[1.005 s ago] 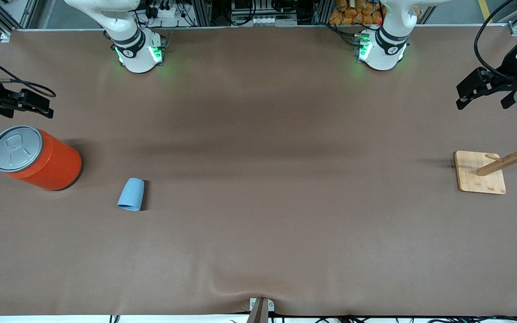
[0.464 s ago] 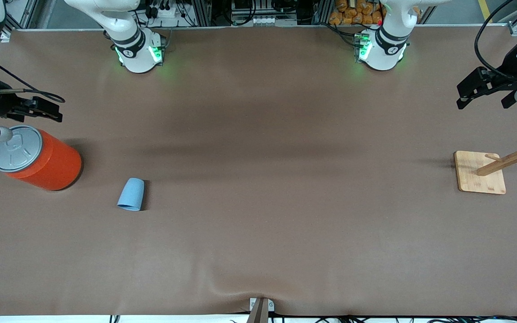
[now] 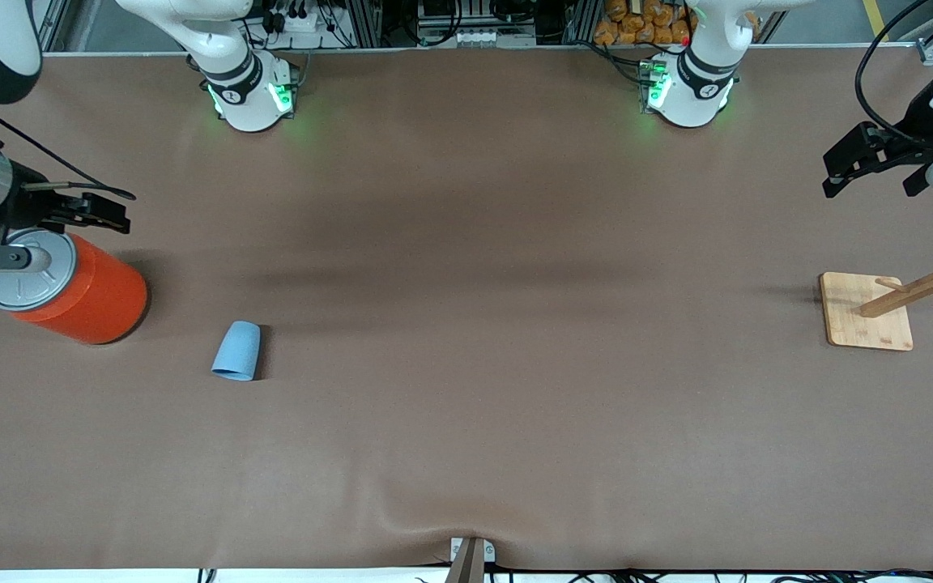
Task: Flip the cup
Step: 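Reach the right gripper down to the lying blue cup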
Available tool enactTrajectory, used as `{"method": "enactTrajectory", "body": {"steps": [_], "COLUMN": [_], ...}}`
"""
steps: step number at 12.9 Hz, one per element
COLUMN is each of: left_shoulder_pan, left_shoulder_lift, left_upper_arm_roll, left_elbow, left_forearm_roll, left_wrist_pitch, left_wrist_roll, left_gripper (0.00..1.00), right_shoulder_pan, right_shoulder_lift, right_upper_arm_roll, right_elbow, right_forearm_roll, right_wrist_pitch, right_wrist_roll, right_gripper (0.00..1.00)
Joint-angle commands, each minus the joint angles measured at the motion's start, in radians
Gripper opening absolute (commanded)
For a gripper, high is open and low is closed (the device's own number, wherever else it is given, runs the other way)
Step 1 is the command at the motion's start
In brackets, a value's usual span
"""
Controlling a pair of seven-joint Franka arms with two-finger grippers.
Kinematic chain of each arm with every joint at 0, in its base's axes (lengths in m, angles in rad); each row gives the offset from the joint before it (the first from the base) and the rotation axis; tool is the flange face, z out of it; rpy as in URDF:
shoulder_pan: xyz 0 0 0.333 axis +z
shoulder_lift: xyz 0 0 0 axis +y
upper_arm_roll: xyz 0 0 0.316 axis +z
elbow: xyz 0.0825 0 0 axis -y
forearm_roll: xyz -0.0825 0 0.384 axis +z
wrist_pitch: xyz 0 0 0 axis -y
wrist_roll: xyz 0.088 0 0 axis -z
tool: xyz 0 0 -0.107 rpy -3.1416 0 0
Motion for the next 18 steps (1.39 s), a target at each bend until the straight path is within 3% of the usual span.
{"method": "enactTrajectory", "body": {"steps": [1,7,11,15,18], "left_shoulder_pan": [0.012,0.016,0.026,0.029,0.027], "left_shoulder_lift": [-0.008,-0.004,-0.002,-0.001,-0.002], "left_upper_arm_roll": [-0.004,0.001,-0.001,-0.001,-0.002], "left_elbow": [0.013,0.013,0.011,0.01,0.01], "left_forearm_roll": [-0.013,-0.008,-0.005,-0.013,-0.018], "left_wrist_pitch": [-0.016,-0.015,-0.016,-0.015,-0.016], "left_wrist_roll": [0.023,0.02,0.008,0.003,0.002], "left_gripper": [1.0,1.0,1.0,1.0,1.0], "right_shoulder_pan": [-0.009,0.019,0.042,0.048,0.048], "right_shoulder_lift": [0.04,0.188,0.203,0.344,0.41], "right_upper_arm_roll": [0.009,0.009,0.009,0.009,0.007], "right_elbow": [-0.087,-0.161,-0.32,-0.333,-0.331], "right_forearm_roll": [0.042,0.056,0.055,0.049,0.035], "right_wrist_pitch": [0.073,0.266,0.556,0.858,0.998], "right_wrist_roll": [-0.012,-0.012,-0.011,-0.012,-0.032], "right_gripper": [1.0,1.0,1.0,1.0,1.0]}}
